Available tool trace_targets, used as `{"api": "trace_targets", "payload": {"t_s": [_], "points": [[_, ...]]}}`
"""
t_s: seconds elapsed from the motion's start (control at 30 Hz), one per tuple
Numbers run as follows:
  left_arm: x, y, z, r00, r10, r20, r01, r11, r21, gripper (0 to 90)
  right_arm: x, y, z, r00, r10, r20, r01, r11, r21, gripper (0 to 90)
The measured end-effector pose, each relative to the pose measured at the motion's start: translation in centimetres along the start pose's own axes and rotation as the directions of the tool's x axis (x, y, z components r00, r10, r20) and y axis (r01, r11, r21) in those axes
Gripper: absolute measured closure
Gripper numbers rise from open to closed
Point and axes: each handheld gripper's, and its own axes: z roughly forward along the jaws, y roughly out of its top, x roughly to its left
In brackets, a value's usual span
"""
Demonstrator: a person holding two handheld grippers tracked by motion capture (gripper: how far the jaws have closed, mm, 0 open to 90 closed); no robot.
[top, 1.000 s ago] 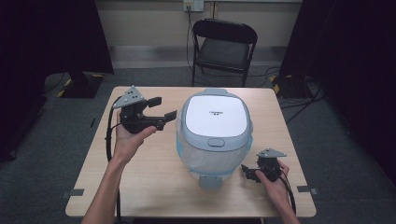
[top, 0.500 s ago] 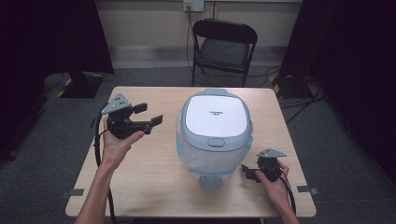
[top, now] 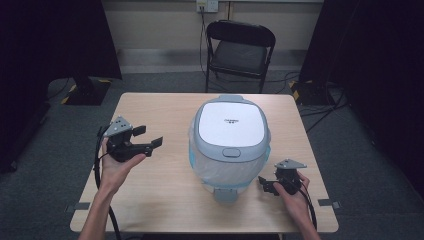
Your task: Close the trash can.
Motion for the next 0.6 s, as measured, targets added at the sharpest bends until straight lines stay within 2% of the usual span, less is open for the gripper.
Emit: {"api": "trace_targets", "payload": {"t_s": [0.13, 0.23, 0.33, 0.43, 0.5, 0.6], "points": [[0.3, -2.0, 0.2, 0.9999, -0.005, -0.008, 0.006, 0.9983, 0.058, 20.9, 0.0, 0.0, 0.0, 1.0, 0.0, 0.0, 0.0, 1.0, 0.0, 13.8], [0.6, -3.3, 0.4, 0.9992, -0.038, -0.015, 0.039, 0.9963, 0.077, 20.9, 0.0, 0.0, 0.0, 1.0, -0.001, 0.0, 0.001, 1.0, 0.0, 13.9], [0.7, -4.4, 0.6, 0.9982, -0.053, -0.029, 0.056, 0.9936, 0.098, 20.9, 0.0, 0.0, 0.0, 1.0, 0.0, 0.0, 0.0, 1.0, 0.0, 13.8], [0.9, -5.9, 1.0, 0.9973, -0.06, -0.041, 0.066, 0.9866, 0.15, 21.8, 0.0, 0.0, 0.0, 1.0, 0.0, 0.0, 0.0, 1.0, 0.0, 13.8], [1.1, -7.0, 1.1, 0.9955, -0.082, -0.048, 0.089, 0.9821, 0.166, 21.8, 0.0, 0.0, 0.0, 1.0, 0.0, 0.0, 0.0, 1.0, 0.0, 13.8], [1.3, -8.4, 1.4, 0.9946, -0.088, -0.054, 0.097, 0.9739, 0.205, 21.5, 0.0, 0.0, 0.0, 1.0, -0.001, 0.0, 0.001, 1.0, 0.0, 13.9]]}}
